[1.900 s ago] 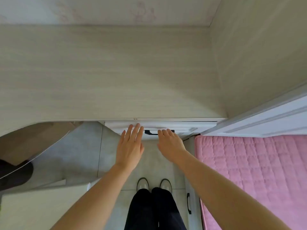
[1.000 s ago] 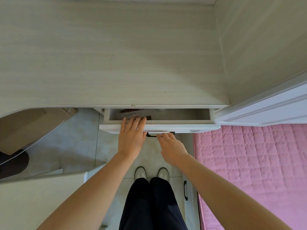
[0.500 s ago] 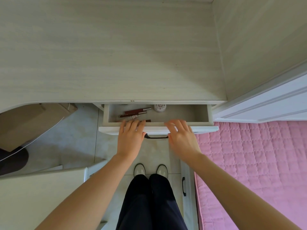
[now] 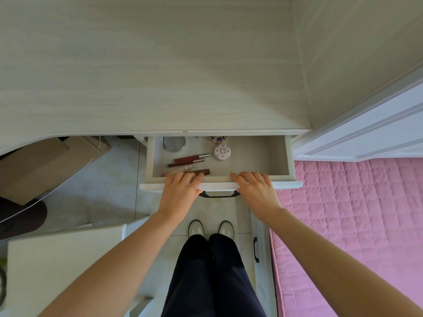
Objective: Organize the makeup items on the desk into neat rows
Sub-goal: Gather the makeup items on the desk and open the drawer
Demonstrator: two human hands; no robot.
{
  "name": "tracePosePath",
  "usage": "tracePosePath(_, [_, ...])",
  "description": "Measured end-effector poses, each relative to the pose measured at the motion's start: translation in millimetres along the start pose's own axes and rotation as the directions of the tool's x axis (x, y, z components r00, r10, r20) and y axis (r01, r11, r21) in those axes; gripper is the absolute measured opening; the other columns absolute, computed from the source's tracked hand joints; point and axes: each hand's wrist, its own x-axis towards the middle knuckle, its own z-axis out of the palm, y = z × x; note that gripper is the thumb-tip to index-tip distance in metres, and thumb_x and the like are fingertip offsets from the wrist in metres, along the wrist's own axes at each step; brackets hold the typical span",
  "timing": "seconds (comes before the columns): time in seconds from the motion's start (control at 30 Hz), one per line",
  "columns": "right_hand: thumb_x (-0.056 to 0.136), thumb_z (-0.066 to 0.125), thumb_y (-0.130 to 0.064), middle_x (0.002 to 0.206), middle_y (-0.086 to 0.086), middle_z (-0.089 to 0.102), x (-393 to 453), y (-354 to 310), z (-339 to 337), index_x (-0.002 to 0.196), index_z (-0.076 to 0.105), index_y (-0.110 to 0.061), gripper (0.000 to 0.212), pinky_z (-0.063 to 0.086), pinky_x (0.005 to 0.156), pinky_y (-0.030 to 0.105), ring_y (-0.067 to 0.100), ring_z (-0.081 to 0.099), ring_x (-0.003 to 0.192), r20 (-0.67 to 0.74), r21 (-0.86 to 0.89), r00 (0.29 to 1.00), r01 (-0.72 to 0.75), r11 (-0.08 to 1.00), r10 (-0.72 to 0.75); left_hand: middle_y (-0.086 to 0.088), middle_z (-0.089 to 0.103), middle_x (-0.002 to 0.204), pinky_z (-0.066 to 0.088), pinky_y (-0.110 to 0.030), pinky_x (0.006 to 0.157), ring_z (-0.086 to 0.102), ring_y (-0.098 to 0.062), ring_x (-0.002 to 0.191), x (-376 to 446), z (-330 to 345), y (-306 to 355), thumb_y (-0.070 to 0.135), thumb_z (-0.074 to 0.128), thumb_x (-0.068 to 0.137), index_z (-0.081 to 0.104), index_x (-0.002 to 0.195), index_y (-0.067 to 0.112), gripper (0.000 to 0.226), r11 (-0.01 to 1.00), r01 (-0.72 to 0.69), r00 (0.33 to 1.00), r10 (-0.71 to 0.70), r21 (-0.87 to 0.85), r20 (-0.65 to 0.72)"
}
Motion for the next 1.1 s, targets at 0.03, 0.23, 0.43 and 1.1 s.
tracePosePath(0.03, [0.067,0.081,-0.013,0.103,0.003,0.066,-5,-1,1,0.120,0.060,-0.020,0.057,0.051,0.084,0.047,0.030,0.063,0.090,0.007,0.002,1.000,0.009,1.000,-0.009,-0.002,0.068,0.096,0.052,-0.041,0.074,0.061,-0.027,0.085,-5,0,2,0.029,0.082,0.069,0.068,0.115,0.015,0.050,1.000,-0.004,1.000,0.004,-0.003,0.020])
tracePosePath(0.23, [0.068,0.082,-0.015,0.103,0.002,0.066,-39,-6,2,0.119,0.061,-0.021,0.055,0.052,0.081,0.046,0.029,0.063,0.088,0.030,0.019,0.998,0.054,0.998,-0.055,0.001,0.067,0.093,0.052,-0.039,0.071,0.059,-0.025,0.083,-36,-2,14,0.033,0.085,0.064,0.069,0.110,0.016,0.051,0.999,-0.032,0.997,0.035,-0.034,0.072])
tracePosePath(0.43, [0.069,0.082,-0.018,0.102,0.001,0.065,-74,-14,6,0.117,0.061,-0.022,0.053,0.052,0.079,0.046,0.028,0.062,0.088,0.054,0.034,0.996,0.063,0.997,-0.064,0.001,0.068,0.093,0.053,-0.037,0.073,0.061,-0.023,0.086,-68,-8,32,0.034,0.086,0.064,0.070,0.108,0.017,0.050,0.998,-0.036,0.992,0.042,-0.051,0.120])
tracePosePath(1.1, [0.077,0.077,-0.028,0.109,0.002,0.066,-107,-24,3,0.122,0.060,-0.022,0.048,0.049,0.091,0.044,0.027,0.061,0.102,0.217,0.185,0.974,0.031,0.982,-0.071,0.002,0.069,0.098,0.055,-0.034,0.072,0.065,-0.021,0.089,-104,-14,40,0.041,0.079,0.070,0.070,0.108,0.016,0.046,0.986,-0.067,0.973,0.098,-0.151,0.208])
